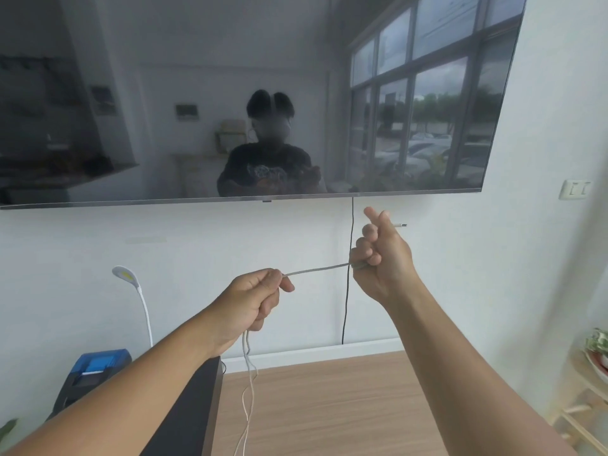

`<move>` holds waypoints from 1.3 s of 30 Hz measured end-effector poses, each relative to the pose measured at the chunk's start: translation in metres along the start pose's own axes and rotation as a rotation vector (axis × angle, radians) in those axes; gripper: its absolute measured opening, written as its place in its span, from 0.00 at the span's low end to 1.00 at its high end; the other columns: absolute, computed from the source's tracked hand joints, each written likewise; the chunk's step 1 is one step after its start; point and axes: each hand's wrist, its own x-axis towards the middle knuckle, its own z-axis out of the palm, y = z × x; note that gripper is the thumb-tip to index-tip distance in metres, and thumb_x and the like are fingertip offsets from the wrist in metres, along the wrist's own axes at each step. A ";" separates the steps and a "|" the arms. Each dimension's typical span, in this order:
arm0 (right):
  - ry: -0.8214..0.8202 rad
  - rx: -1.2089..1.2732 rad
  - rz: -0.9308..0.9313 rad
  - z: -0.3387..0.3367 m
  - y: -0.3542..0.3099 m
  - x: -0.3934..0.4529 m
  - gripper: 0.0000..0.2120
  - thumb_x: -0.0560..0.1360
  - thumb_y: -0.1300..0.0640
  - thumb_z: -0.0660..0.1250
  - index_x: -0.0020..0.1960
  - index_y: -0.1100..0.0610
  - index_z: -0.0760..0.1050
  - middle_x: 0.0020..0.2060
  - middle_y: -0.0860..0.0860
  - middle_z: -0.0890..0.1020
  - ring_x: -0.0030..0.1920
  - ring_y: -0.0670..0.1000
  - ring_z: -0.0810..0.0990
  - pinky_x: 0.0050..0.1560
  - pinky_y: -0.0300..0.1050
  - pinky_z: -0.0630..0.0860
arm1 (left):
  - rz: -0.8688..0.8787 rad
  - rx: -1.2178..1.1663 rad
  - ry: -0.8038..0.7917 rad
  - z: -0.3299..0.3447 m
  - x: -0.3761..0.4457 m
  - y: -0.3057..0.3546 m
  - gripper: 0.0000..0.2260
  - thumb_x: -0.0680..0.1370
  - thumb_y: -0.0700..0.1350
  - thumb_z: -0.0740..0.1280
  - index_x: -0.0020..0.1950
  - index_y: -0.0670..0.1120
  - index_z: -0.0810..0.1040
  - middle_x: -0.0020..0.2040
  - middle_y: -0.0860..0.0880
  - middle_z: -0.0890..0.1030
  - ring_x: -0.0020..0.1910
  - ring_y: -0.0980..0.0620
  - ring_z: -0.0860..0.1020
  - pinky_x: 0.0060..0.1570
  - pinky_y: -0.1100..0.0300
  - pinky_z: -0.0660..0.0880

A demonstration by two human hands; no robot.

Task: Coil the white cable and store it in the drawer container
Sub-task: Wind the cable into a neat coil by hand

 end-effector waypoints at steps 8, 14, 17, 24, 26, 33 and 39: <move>-0.234 0.051 0.080 -0.006 -0.002 -0.008 0.21 0.87 0.49 0.55 0.74 0.59 0.71 0.25 0.45 0.73 0.22 0.43 0.71 0.29 0.36 0.79 | -0.100 0.001 -0.113 -0.004 -0.001 -0.011 0.15 0.78 0.62 0.68 0.40 0.53 0.81 0.32 0.53 0.58 0.26 0.54 0.54 0.24 0.65 0.56; -0.268 0.043 0.073 -0.020 -0.002 -0.003 0.25 0.87 0.43 0.51 0.70 0.58 0.75 0.62 0.58 0.85 0.62 0.60 0.84 0.51 0.77 0.80 | -0.128 -0.014 -0.083 -0.010 0.005 -0.021 0.16 0.82 0.58 0.66 0.38 0.53 0.79 0.33 0.52 0.57 0.25 0.54 0.53 0.23 0.65 0.55; -0.276 0.023 0.071 -0.028 0.002 -0.002 0.24 0.87 0.43 0.47 0.62 0.57 0.75 0.63 0.56 0.85 0.63 0.58 0.85 0.56 0.80 0.76 | -0.169 0.001 -0.075 -0.010 0.006 -0.026 0.16 0.83 0.58 0.65 0.37 0.52 0.78 0.33 0.52 0.57 0.26 0.54 0.53 0.23 0.65 0.54; -0.082 0.213 -0.049 -0.019 0.003 0.003 0.20 0.87 0.46 0.53 0.70 0.56 0.72 0.36 0.49 0.87 0.30 0.48 0.82 0.40 0.49 0.85 | -0.218 0.101 -0.255 0.018 0.002 -0.028 0.17 0.85 0.56 0.63 0.37 0.52 0.76 0.31 0.53 0.58 0.27 0.54 0.53 0.25 0.64 0.54; -0.057 0.186 -0.020 -0.020 -0.001 0.003 0.18 0.87 0.46 0.53 0.70 0.54 0.71 0.35 0.47 0.86 0.25 0.44 0.77 0.27 0.36 0.77 | -0.206 0.056 -0.213 0.018 0.006 -0.025 0.17 0.85 0.56 0.63 0.38 0.51 0.75 0.32 0.52 0.57 0.27 0.54 0.53 0.25 0.64 0.54; -0.255 0.040 0.217 -0.031 0.004 -0.018 0.18 0.86 0.46 0.53 0.57 0.53 0.79 0.28 0.44 0.81 0.20 0.40 0.74 0.17 0.31 0.68 | -0.254 0.081 -0.143 0.011 0.017 -0.022 0.18 0.84 0.56 0.64 0.36 0.51 0.73 0.31 0.54 0.58 0.26 0.53 0.54 0.23 0.65 0.55; -0.548 -0.293 0.587 -0.042 0.047 -0.044 0.26 0.83 0.42 0.54 0.44 0.56 0.86 0.36 0.55 0.88 0.30 0.51 0.87 0.24 0.42 0.81 | -0.251 0.008 -0.078 0.019 0.034 0.006 0.15 0.84 0.54 0.65 0.40 0.49 0.74 0.28 0.55 0.60 0.23 0.55 0.56 0.21 0.66 0.56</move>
